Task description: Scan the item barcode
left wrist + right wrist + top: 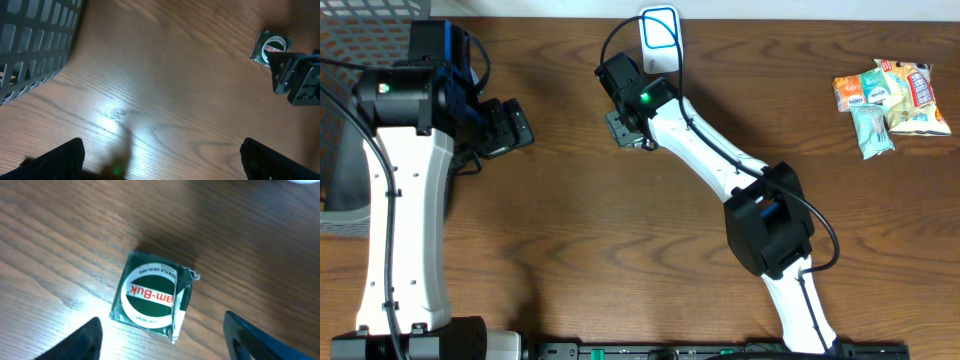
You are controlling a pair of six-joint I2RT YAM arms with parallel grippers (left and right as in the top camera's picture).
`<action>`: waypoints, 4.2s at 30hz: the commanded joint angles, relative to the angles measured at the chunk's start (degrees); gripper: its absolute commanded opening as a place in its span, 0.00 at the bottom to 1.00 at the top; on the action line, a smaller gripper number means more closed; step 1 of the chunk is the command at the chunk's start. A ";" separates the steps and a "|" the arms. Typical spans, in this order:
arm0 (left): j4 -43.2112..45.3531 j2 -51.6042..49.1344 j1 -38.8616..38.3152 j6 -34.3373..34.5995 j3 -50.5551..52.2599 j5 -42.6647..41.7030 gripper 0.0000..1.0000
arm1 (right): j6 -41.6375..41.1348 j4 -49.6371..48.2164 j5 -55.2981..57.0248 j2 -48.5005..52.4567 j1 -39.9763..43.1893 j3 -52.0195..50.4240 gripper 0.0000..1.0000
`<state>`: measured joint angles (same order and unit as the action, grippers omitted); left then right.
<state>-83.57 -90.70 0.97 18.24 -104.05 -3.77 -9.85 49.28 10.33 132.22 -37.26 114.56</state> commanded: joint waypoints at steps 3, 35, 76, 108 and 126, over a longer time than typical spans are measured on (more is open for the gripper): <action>-0.15 -0.13 0.09 0.74 0.26 0.13 0.98 | 1.33 -0.68 0.48 -0.85 0.87 -0.11 0.84; -0.15 -0.13 0.09 0.74 0.26 0.13 0.98 | -11.43 -6.01 -3.87 7.48 1.22 -0.39 0.78; -0.15 -0.13 0.09 0.72 0.26 0.13 0.98 | -22.71 4.42 -62.18 -4.35 14.14 -0.24 0.61; -0.15 -0.13 0.09 0.72 0.26 0.13 0.98 | -59.76 3.65 -73.00 -4.39 20.39 -0.24 0.47; -0.15 -0.13 0.09 0.74 0.26 0.13 0.98 | -59.80 3.63 -68.85 -4.39 17.27 -0.24 0.47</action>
<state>-83.57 -90.70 0.97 18.24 -104.05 -3.77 -68.90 52.90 -58.19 128.57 -19.49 114.30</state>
